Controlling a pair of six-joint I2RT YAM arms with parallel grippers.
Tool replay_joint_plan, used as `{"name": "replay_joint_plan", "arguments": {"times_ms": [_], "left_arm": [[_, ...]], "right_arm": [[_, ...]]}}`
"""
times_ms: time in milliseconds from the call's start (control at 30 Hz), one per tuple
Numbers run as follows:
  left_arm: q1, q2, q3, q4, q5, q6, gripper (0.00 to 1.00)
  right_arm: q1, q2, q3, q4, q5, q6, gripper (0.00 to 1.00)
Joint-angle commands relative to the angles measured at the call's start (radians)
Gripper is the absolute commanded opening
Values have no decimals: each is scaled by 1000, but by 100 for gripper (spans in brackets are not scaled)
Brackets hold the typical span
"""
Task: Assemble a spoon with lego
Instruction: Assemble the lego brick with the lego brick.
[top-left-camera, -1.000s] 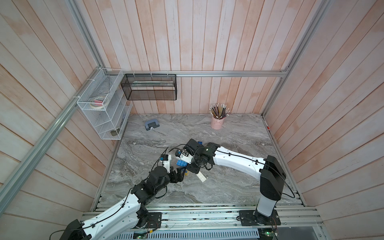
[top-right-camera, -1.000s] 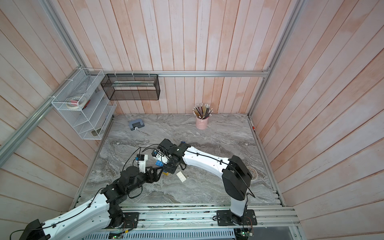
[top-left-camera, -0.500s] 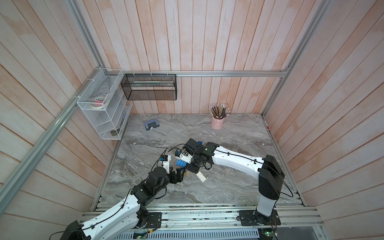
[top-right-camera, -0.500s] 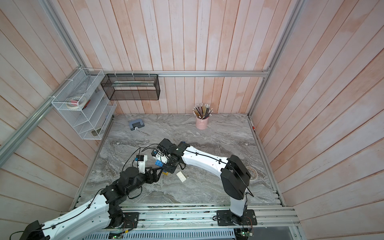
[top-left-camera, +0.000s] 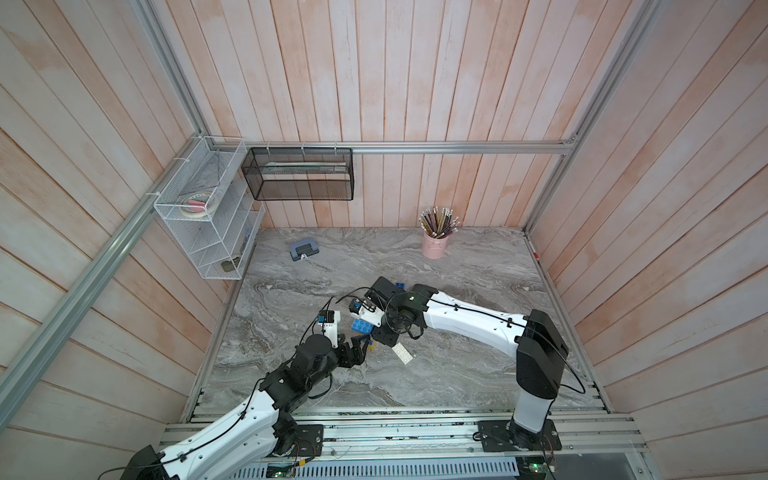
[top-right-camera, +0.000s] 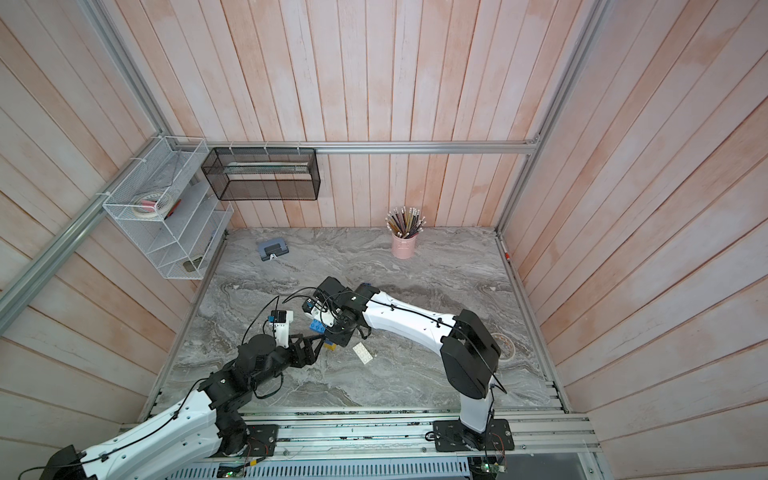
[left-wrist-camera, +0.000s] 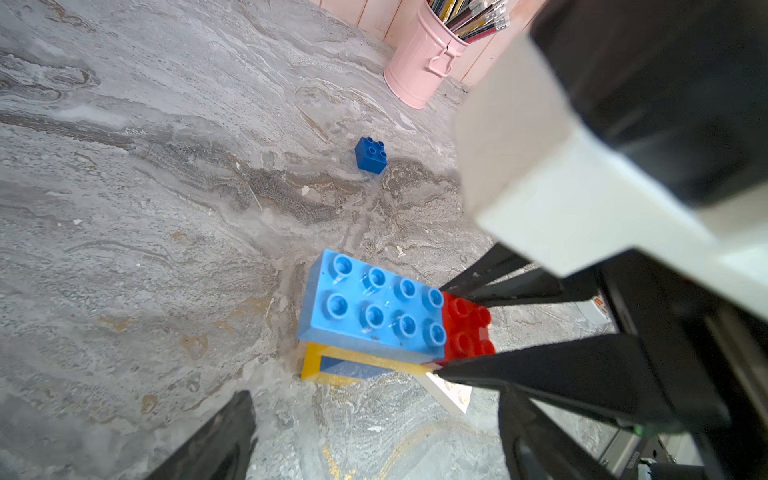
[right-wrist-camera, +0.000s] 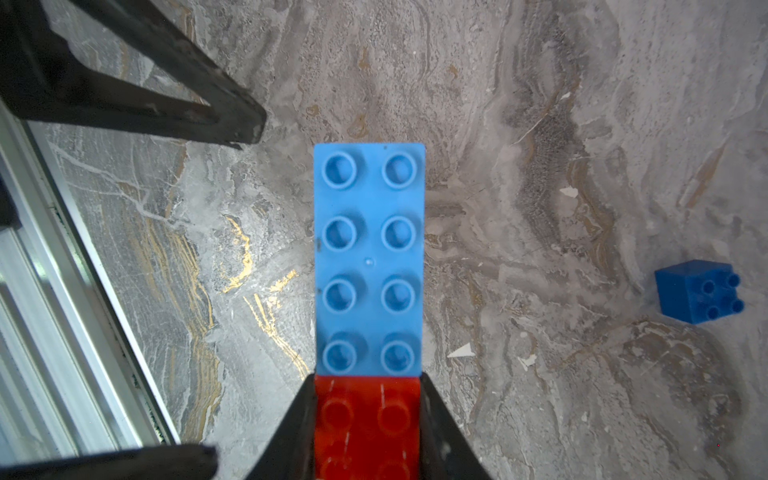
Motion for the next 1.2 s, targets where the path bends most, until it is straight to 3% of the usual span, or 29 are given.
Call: {"name": "replay_joint_plan", "arguments": {"times_ms": [0, 767, 1033, 1167], "left_arm": [[6, -12, -14, -8, -1, 7, 92], [9, -38, 3, -45, -10, 10, 97], [10, -174, 48, -179, -51, 10, 100], [10, -241, 65, -236, -62, 10, 100]], "right_arm": [[-4, 26, 26, -37, -2, 1, 27], [-5, 4, 63, -39, -3, 13, 54], [-53, -155, 25, 15, -42, 44, 72], [-102, -271, -51, 74, -33, 81, 76]]}}
